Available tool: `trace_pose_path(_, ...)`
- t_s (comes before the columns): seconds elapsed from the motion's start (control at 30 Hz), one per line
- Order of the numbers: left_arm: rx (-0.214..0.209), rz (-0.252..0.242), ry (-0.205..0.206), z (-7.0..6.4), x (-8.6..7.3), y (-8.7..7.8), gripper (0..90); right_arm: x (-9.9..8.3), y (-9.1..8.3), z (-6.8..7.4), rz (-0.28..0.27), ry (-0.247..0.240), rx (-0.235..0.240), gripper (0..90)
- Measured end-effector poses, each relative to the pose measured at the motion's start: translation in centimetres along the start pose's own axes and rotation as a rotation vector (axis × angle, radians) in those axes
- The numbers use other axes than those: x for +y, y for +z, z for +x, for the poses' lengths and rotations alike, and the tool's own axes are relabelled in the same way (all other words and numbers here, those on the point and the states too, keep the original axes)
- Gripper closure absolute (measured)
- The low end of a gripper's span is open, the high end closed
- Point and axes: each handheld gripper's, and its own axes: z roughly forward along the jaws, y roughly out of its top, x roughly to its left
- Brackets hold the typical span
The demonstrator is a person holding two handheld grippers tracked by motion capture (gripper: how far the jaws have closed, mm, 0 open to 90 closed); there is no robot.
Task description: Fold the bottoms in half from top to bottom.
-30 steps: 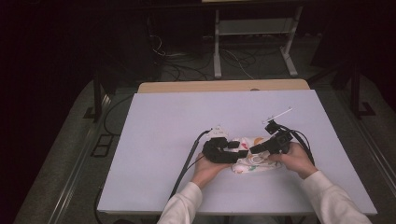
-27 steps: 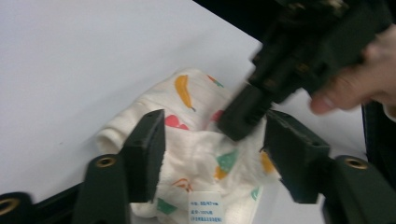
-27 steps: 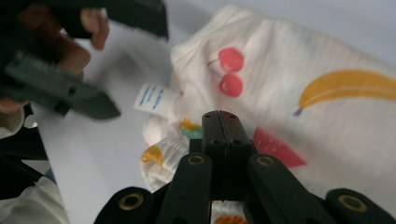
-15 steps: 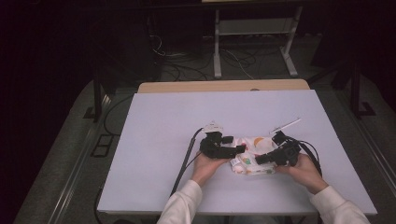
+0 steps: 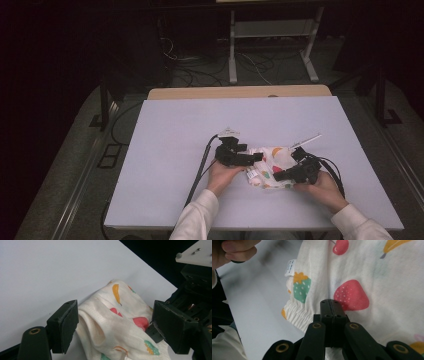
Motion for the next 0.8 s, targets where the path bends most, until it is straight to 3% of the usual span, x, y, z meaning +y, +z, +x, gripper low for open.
trace_pose_path(0.37, -0.004, 0.002, -0.033, 0.9, 0.3, -0.2, 16.9, -0.3, -0.1, 0.1, -0.022, -0.021, -0.005, 87.1)
trace_pose_path(0.6, 0.002, 0.012, -0.022, 1.0, 0.7, -0.3, 16.8, -0.1, -1.1, 0.1, -0.066, -0.039, 0.009, 82.7)
trace_pose_path(0.8, -0.005, 0.025, -0.006, 0.8, 1.3, -0.3, 15.7, 0.5, -2.2, 0.1, -0.111, -0.070, -0.002, 73.1)
